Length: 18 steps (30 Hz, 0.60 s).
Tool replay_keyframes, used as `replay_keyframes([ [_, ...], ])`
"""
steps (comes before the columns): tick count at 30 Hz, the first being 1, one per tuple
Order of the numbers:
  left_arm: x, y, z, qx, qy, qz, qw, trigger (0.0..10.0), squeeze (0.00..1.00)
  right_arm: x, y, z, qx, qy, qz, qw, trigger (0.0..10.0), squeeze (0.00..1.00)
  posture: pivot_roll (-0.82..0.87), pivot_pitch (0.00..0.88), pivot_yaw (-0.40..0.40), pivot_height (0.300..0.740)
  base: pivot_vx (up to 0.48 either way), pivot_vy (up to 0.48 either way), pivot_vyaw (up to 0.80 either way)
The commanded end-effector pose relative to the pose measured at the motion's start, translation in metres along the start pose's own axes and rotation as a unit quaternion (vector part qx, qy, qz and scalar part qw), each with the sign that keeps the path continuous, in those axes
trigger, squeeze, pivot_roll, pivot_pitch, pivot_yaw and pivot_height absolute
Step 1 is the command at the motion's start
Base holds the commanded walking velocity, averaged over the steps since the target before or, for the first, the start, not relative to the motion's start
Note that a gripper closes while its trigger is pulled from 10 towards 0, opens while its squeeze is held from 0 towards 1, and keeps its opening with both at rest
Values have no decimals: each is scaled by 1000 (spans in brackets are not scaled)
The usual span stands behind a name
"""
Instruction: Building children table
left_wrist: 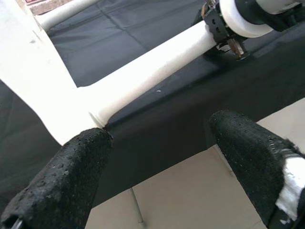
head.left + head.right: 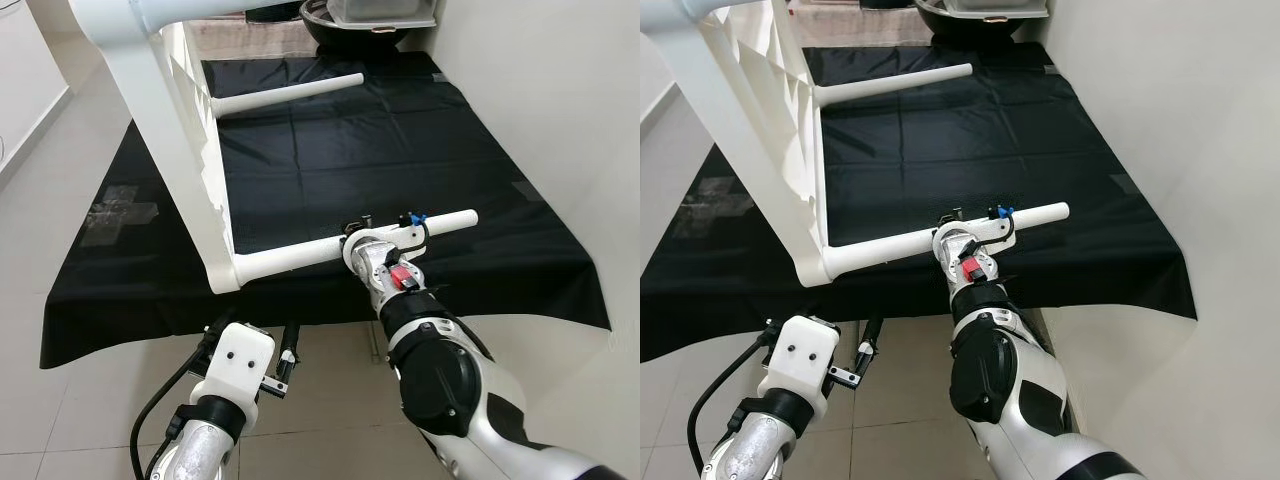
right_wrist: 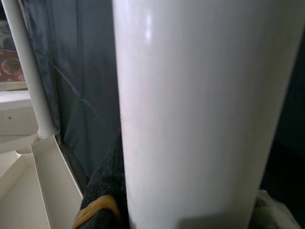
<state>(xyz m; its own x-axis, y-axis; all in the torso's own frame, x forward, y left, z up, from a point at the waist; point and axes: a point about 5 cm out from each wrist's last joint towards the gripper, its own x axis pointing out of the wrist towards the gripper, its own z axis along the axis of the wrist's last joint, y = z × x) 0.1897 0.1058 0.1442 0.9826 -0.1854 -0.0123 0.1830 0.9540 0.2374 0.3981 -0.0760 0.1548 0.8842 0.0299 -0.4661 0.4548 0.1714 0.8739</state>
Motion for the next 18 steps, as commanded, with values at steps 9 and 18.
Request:
replay_keyframes([
  [9,-2,0,-1,5,3,2,1000,10000,0,-6,21,-16,46,8,21,999,10000,1000,151,100,-54,740,0,0,0],
  [18,-2,-1,-1,4,3,2,1000,10000,0,-6,16,-14,31,5,4,1000,10000,0,146,106,-57,740,0,0,0],
])
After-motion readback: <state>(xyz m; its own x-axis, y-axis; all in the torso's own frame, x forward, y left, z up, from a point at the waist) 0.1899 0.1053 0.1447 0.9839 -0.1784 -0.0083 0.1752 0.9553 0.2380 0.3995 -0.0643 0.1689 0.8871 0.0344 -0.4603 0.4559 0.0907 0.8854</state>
